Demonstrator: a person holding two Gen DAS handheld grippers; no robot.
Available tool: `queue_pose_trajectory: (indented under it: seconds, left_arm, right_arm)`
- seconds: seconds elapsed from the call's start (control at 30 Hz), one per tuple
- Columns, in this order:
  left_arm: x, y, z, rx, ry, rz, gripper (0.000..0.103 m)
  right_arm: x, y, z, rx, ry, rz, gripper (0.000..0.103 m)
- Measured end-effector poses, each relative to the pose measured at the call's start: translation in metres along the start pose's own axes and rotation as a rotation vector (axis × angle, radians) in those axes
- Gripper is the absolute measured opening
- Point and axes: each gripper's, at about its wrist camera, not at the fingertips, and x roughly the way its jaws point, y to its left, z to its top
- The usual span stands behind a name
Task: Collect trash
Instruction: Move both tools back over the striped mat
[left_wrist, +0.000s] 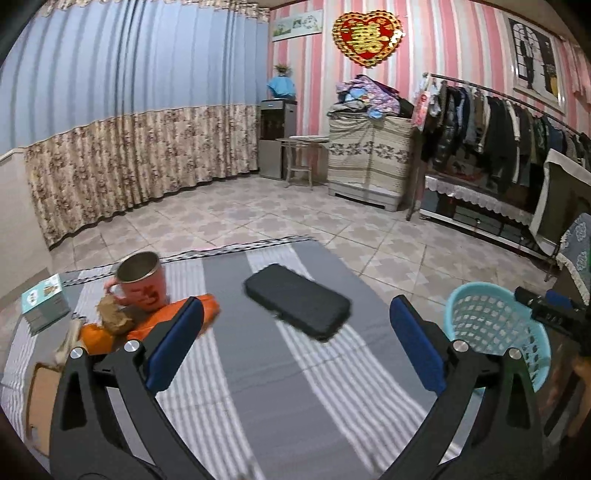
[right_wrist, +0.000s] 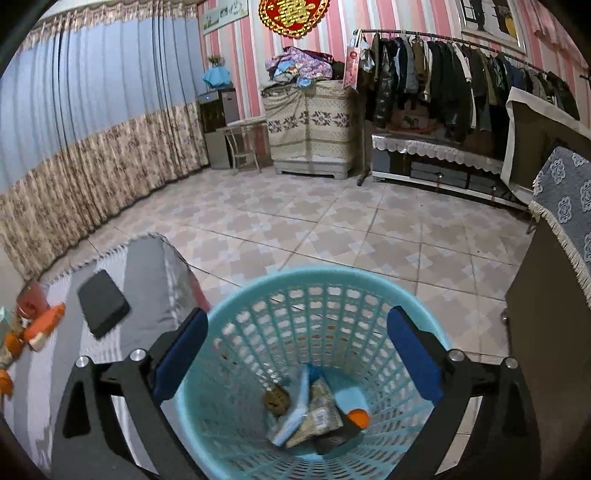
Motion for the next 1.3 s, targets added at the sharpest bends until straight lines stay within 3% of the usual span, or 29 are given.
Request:
queue_pose_trajectory:
  seconds: [0.27, 0.73, 1.0, 1.2, 1.3]
  left_arm:
    - [-0.012, 0.051, -0.011, -0.051, 0.003, 0.068, 0.097]
    - [-0.029, 0.117, -0.044, -0.061, 0.042, 0.155, 0.097]
    - [-0.039, 0.138, -0.066, -0.052, 0.068, 0.215, 0.097]
    - [-0.048, 0.147, -0.076, -0.067, 0.061, 0.236, 0.097]
    - [-0.054, 0.149, -0.079, -0.056, 0.046, 0.248, 0.097]
  right_arm:
    - [-0.006, 0.043, -0.009, -0.021, -0.007, 0.066, 0.097]
    - [-0.026, 0.152, -0.059, -0.141, 0.006, 0.310, 0.098]
    - [-0.035, 0.193, -0.084, -0.224, 0.035, 0.356, 0.098]
    - [-0.050, 0.213, -0.093, -0.325, -0.021, 0.373, 0.099]
    - [-0.051, 0.219, -0.097, -0.347, -0.009, 0.399, 0.099]
